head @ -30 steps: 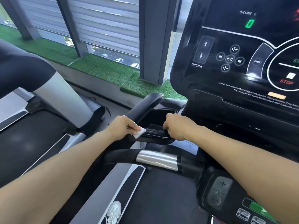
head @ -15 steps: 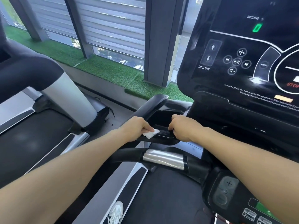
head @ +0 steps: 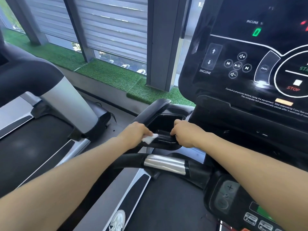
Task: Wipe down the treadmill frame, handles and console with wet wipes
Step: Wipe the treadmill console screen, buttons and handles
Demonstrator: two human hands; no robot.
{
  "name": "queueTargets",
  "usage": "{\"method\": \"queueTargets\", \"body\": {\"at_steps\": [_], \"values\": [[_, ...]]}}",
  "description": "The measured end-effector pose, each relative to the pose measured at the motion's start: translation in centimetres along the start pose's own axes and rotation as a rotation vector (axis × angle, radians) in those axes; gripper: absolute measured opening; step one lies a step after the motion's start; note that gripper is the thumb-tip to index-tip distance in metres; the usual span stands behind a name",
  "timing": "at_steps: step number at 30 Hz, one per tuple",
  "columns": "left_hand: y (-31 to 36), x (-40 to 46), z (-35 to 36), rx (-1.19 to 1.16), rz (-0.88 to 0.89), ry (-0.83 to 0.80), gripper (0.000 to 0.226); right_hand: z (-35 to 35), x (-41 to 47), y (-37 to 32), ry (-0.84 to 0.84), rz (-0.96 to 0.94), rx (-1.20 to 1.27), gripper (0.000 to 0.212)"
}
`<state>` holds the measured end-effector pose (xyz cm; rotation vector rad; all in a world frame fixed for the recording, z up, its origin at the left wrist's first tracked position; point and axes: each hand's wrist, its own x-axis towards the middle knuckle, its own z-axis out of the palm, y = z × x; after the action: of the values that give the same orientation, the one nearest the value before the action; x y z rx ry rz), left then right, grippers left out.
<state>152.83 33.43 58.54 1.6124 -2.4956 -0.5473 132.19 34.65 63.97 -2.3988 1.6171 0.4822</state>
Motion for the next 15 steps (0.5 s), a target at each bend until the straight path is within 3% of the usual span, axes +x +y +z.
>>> {"method": "queueTargets", "body": {"at_steps": [5, 10, 15], "values": [[0.3, 0.3, 0.1, 0.134, 0.023, -0.050, 0.033, 0.1, 0.1, 0.2, 0.009, 0.001, -0.001, 0.038], [1.3, 0.5, 1.0, 0.064, 0.126, -0.006, 0.042, 0.4, 1.2, -0.4, 0.007, 0.011, -0.036, 0.037], [-0.9, 0.0, -0.1, 0.296, 0.073, -0.111, 0.040, 0.6, 1.6, -0.8, 0.012, 0.014, -0.044, 0.036]]}}
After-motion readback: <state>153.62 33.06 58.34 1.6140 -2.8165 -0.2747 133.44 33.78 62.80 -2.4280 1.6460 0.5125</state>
